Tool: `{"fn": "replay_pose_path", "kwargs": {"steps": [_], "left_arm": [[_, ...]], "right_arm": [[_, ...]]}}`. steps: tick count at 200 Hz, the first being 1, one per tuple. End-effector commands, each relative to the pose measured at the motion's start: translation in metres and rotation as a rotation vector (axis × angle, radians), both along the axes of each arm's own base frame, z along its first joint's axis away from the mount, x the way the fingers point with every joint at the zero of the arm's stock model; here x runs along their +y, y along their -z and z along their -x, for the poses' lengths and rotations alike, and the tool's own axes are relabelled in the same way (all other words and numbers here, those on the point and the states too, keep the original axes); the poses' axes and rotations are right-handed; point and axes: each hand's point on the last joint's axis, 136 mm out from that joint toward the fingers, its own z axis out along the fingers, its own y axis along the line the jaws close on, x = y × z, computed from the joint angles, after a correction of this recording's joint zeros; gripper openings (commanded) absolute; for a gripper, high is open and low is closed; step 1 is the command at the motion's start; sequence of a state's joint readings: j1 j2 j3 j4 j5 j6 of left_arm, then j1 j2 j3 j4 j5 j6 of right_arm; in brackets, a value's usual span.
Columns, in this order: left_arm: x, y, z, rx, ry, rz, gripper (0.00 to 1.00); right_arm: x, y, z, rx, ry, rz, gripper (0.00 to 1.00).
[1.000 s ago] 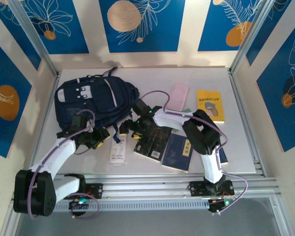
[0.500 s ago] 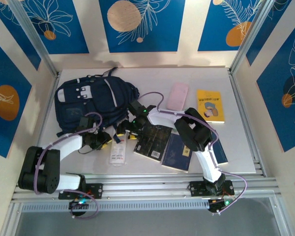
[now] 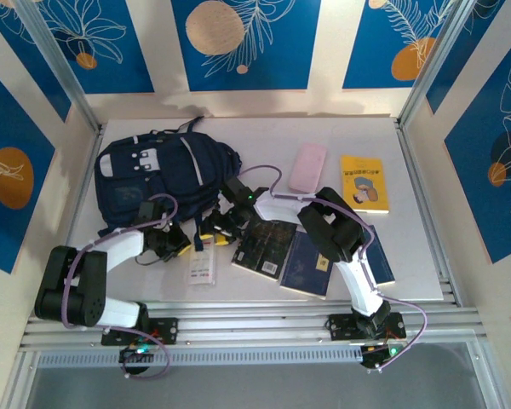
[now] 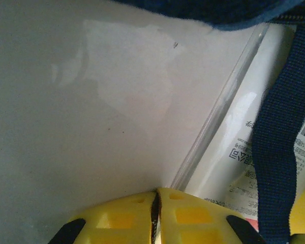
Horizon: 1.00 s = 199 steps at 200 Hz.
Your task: Pack books, pencil case, and school supplies into a backpack
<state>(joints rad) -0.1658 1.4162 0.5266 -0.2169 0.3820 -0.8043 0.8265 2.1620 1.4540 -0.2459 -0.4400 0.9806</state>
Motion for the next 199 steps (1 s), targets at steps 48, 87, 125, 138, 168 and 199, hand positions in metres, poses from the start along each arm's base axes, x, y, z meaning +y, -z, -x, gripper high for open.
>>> {"fn": "replay_pose_path", "kwargs": {"steps": [48,87,125,138,168,199], "left_arm": [[-0.026,0.017,0.001,-0.022,0.085,0.050,0.07],[-0.021,0.000,0.001,-0.046,0.091,0.014,0.08],[-0.011,-0.042,-0.002,-0.115,0.104,-0.050,0.28],[-0.007,-0.065,-0.005,-0.163,0.116,-0.077,0.39],[-0.001,-0.120,-0.009,-0.267,0.143,-0.122,0.57],[-0.015,-0.172,-0.019,-0.374,0.214,-0.068,0.73]], "right_arm": [[0.012,-0.010,0.012,0.045,-0.032,-0.089,0.18],[0.004,-0.016,0.008,0.006,-0.018,-0.060,0.04],[-0.029,-0.033,0.001,-0.092,-0.011,0.027,0.01],[-0.042,-0.043,-0.001,-0.143,-0.016,0.052,0.01],[-0.071,-0.072,-0.012,-0.229,-0.020,0.057,0.00],[-0.084,-0.116,-0.019,-0.344,-0.078,-0.054,0.00]]}}
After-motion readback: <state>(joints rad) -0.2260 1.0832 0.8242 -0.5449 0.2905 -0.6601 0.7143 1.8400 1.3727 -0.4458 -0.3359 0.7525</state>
